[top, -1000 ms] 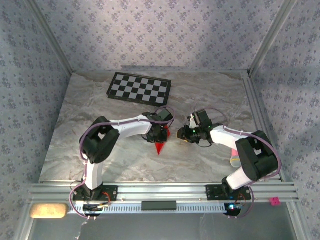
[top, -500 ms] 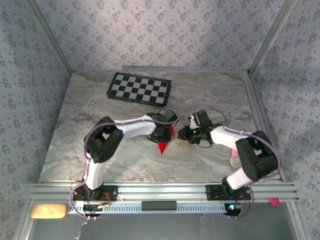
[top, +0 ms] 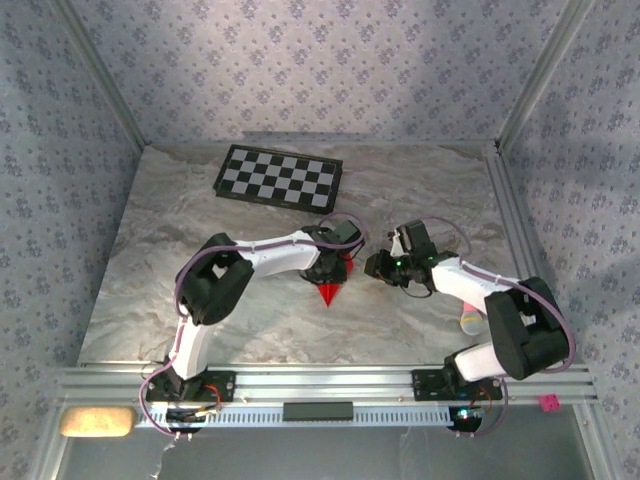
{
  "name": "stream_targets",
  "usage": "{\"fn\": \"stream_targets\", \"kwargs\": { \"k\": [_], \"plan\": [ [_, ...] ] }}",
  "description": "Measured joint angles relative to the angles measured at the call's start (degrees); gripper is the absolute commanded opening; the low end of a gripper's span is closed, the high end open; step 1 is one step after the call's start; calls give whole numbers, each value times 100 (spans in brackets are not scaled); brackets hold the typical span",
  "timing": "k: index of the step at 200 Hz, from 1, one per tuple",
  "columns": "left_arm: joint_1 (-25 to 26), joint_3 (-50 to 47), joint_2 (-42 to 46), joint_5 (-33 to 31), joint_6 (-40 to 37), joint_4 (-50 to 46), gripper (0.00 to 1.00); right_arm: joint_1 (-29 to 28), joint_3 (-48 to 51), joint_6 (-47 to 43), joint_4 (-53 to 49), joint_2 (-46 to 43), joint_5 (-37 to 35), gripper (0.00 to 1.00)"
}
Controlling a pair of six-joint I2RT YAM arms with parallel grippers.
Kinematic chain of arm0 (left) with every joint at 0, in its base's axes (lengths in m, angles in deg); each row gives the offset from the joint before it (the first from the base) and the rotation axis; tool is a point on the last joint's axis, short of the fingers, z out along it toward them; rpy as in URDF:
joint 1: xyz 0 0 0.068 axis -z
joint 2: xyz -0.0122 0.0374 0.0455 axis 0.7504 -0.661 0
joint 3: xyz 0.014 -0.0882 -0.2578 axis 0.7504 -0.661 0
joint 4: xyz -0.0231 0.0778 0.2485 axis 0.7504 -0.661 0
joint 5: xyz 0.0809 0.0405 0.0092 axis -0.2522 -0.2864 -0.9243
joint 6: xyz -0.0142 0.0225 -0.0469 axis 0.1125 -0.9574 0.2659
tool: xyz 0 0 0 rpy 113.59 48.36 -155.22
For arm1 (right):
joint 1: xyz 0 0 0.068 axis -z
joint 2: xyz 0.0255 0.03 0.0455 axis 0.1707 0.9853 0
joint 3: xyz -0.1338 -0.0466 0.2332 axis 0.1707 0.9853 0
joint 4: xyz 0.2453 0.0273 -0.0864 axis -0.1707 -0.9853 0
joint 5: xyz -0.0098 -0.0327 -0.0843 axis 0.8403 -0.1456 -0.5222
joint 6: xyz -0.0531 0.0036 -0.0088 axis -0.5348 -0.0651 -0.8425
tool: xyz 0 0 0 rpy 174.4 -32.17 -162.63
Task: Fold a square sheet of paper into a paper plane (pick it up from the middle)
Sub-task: Move a paper plane to the center of the table.
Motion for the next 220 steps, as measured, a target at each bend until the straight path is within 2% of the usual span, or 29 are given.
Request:
{"fn": "stream_targets", "kwargs": {
  "k": [181,220],
  "plan": [
    [50,205,-111,-125,278,-197,37,234,212,0,-46,-310,-68,31],
    [114,76,-13,-317,280,-140,38,264,212,0,-125,-310,-175,31]
  ]
}}
